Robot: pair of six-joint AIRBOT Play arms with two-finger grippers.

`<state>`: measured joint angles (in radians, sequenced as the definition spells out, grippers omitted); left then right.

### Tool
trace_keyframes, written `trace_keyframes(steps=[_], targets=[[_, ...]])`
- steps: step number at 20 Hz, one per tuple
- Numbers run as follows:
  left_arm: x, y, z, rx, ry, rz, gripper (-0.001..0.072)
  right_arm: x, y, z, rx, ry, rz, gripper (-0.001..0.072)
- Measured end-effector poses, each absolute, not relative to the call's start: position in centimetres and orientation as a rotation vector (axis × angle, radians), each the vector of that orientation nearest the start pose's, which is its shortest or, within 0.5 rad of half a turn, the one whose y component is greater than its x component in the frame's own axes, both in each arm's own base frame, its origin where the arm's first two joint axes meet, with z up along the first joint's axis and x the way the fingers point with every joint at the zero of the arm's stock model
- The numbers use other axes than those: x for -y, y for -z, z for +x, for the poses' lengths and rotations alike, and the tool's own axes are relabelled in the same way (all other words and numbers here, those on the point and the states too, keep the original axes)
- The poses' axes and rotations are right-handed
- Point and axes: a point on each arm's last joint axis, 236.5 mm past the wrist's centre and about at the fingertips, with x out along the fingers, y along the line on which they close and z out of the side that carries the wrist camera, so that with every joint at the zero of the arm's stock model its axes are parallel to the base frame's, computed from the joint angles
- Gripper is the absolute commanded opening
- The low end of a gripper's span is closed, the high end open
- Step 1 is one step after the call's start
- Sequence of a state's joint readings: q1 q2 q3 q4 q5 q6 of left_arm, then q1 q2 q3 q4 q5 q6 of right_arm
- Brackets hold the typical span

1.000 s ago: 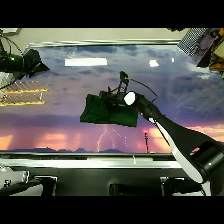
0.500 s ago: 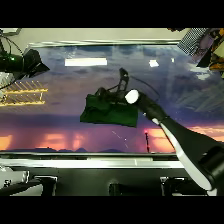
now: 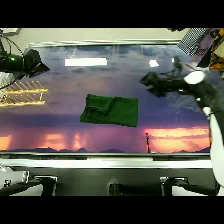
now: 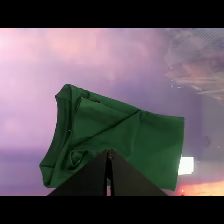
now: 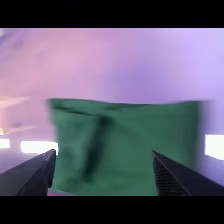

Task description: Fold the clothes and pants, and hang the long-sleeved shirts on hangers.

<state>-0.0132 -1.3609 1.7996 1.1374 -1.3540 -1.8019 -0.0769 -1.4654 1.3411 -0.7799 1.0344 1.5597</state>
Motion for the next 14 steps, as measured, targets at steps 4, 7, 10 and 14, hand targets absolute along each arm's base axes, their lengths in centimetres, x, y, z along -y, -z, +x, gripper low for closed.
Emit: trace_keyframes(steps=[4, 7, 10, 14], targets=[[10.3, -22.1, 44.4, -0.944, 0.264, -0.474, 0.0021, -7.5, -1.2, 45.0, -1.214, -0.312, 0.828, 0.0677], [10.3, -22.2, 44.5, -0.934, 0.271, -0.461, 0.0021, -9.3, 2.7, 43.4, -1.309, -0.369, 0.864, 0.0676], [10.3, -22.2, 44.6, -0.929, 0.273, -0.456, 0.0021, -12.0, 5.3, 42.7, -1.363, -0.423, 0.87, 0.0675], [10.2, -22.3, 44.7, -0.924, 0.274, -0.454, 0.002, -15.0, 7.6, 42.1, -1.41, -0.461, 0.849, 0.0652]])
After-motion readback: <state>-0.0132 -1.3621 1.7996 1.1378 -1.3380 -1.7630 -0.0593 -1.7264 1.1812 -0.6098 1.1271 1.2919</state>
